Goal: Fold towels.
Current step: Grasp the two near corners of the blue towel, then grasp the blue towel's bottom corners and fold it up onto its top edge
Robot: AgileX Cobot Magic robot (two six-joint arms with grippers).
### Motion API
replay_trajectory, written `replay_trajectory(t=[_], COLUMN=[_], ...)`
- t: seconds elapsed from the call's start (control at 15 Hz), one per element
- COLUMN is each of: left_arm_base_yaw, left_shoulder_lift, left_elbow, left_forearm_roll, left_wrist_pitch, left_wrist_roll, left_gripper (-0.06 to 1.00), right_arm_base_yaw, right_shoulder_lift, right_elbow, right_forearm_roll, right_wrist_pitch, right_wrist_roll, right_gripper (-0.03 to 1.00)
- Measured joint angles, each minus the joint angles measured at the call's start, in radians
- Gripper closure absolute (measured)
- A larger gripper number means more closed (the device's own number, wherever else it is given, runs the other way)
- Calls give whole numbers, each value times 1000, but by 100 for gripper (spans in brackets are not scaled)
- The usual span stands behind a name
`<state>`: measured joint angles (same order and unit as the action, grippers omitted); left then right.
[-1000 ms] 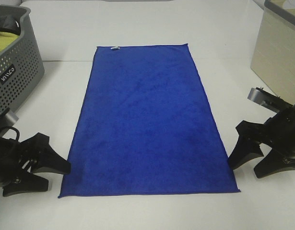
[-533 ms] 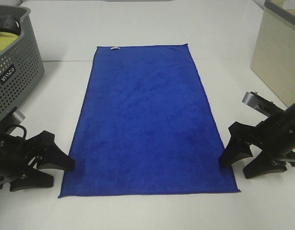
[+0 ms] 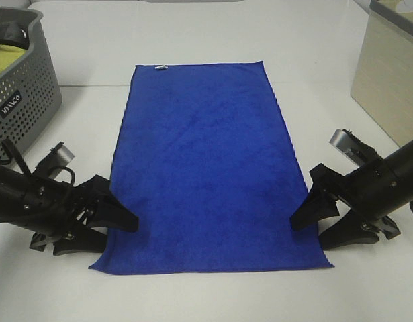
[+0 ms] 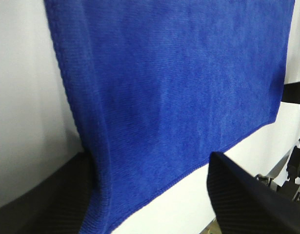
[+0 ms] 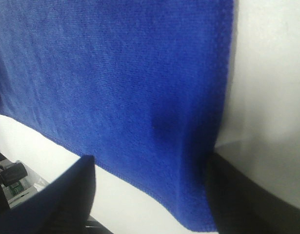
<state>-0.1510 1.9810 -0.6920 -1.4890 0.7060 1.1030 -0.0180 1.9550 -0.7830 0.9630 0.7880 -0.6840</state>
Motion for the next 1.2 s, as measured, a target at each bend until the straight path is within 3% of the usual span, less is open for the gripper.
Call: replay_trajectory(t=[0.27, 0.33, 0.47, 0.6, 0.73, 0.8, 0.87, 0.93, 1.2], left_arm_base_yaw=[-12, -12, -12, -12, -12, -12, -12, -12, -12], left_shoulder_lift=[7, 14, 14, 16, 23, 23, 26, 25, -45], left_elbow=[-9, -9, -9, -9, -9, -9, -9, -9, 7], left_forearm_roll=[-23, -27, -27, -21, -19, -19, -11, 10, 165], left_wrist_pitch=[-8, -16, -22, -43, -62, -62, -62, -62, -54], left_wrist_roll=[-1, -1, -1, 0, 0, 0, 0, -3, -123], left_gripper=[33, 42, 45, 58, 86, 86, 92, 94, 94], right_arm_base_yaw=[0, 11, 31, 87, 89, 89, 89, 89, 91], right_shoulder_lift=[14, 33, 44, 63, 68, 68, 68, 67, 6], right_elbow=[0, -1, -1, -1, -1, -1, -1, -1, 8], right_forearm_roll=[31, 60, 71, 89, 69, 69, 44, 34, -98], right_wrist_pitch=[-3, 5, 15, 9, -14, -14, -30, -32, -57], right_wrist_roll=[-27, -53, -61, -63, -35, -35, -1, 22, 127], right_gripper=[39, 40, 41, 53, 72, 72, 83, 95, 95])
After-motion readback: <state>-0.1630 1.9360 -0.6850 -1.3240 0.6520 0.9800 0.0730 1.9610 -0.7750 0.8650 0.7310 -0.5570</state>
